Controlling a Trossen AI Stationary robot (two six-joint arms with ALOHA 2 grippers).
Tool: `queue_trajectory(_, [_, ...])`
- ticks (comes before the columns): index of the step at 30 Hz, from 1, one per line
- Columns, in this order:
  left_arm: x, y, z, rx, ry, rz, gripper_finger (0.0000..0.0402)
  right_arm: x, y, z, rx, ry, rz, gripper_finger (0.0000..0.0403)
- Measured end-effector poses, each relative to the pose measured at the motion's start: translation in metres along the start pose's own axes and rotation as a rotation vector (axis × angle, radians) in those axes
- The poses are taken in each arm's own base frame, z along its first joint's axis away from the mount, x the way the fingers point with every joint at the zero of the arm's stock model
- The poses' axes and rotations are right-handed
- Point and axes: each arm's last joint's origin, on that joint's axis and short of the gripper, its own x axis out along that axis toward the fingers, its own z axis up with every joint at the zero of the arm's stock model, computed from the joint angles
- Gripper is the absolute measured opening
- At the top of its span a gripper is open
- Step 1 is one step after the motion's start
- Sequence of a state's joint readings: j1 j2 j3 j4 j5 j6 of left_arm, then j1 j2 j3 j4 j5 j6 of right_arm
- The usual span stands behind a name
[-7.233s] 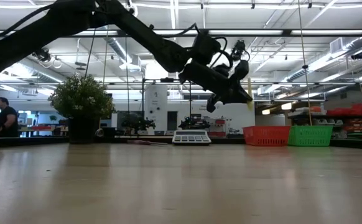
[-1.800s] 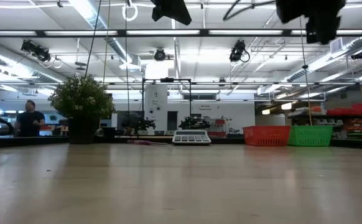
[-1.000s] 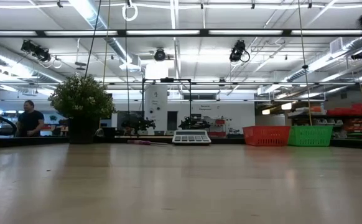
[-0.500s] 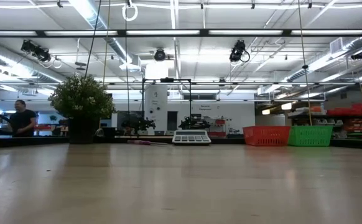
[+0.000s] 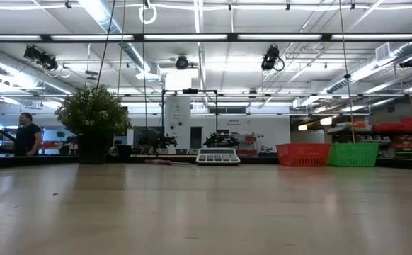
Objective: Sort crayons/erasers/pens/pencils in bins
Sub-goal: Put the green crayon into the green bin
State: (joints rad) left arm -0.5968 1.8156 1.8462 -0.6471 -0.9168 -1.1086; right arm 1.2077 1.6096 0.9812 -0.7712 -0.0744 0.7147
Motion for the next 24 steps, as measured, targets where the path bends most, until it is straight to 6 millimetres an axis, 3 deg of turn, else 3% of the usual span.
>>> queue_trajectory(14, [-0.001,-0.006,0.003,-0.015,-0.028,-0.041,0.0014,0.030,-0.018,-0.022,-0.019,0.067,-0.025,0.0117])
queue_trajectory(24, [-0.001,-0.012,0.007,0.009,-0.054,-0.082,0.0017,0.034,-0.019,-0.022,-0.029,0.034,-0.020,0.0117])
